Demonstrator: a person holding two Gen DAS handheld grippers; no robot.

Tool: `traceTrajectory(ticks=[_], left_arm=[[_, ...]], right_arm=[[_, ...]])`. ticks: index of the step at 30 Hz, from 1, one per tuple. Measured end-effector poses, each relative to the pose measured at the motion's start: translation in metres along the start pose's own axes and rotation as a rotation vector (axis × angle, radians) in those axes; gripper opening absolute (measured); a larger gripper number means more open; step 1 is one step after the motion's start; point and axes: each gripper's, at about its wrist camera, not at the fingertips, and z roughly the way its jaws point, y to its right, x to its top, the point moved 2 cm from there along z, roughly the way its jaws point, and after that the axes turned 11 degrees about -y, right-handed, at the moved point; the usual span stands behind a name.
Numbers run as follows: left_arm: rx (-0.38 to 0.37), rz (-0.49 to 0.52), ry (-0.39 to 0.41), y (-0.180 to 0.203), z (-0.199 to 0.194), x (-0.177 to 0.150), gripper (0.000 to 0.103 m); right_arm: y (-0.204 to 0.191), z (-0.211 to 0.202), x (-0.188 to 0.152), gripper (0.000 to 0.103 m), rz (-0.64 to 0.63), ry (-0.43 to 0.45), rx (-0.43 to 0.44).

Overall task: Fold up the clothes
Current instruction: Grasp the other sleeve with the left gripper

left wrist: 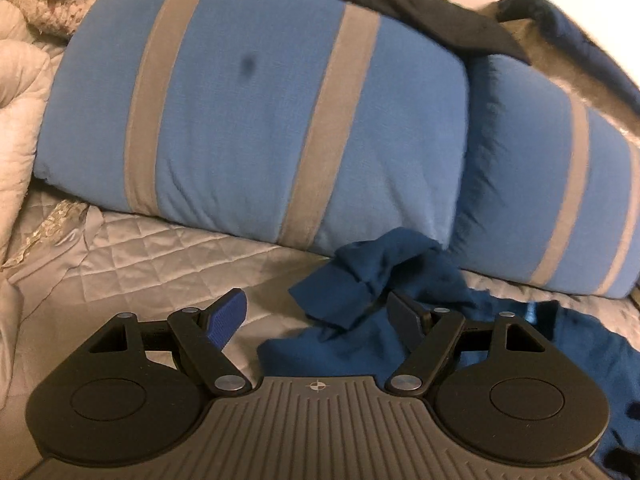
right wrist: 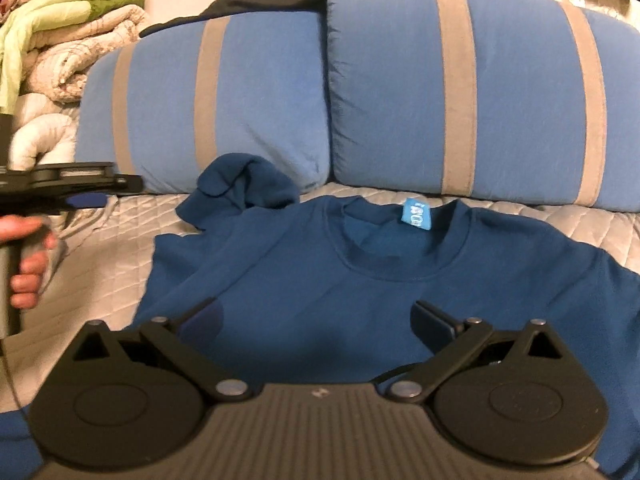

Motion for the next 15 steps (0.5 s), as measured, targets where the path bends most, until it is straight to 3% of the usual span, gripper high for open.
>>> traceTrajectory(ticks=[5, 8, 15], left_arm=[[0.021, 0.012, -0.009, 0.007, 0.028, 0.008, 0.077], [0.038, 0.088, -0.020, 0.019, 0.046, 0.010, 0.077], [0.160, 0.349, -0.006, 0.052, 0.084, 0.011, 0.076]], right_arm=[[-0.005, -0.006, 0.000, 0.103, -0.002, 0.017, 0.086], [-0.007, -0.006, 0.000, 0.103, 0.016, 0.012, 0.125], [-0.015, -0.007, 0.000, 0.103, -0.045, 0.054, 0.058]])
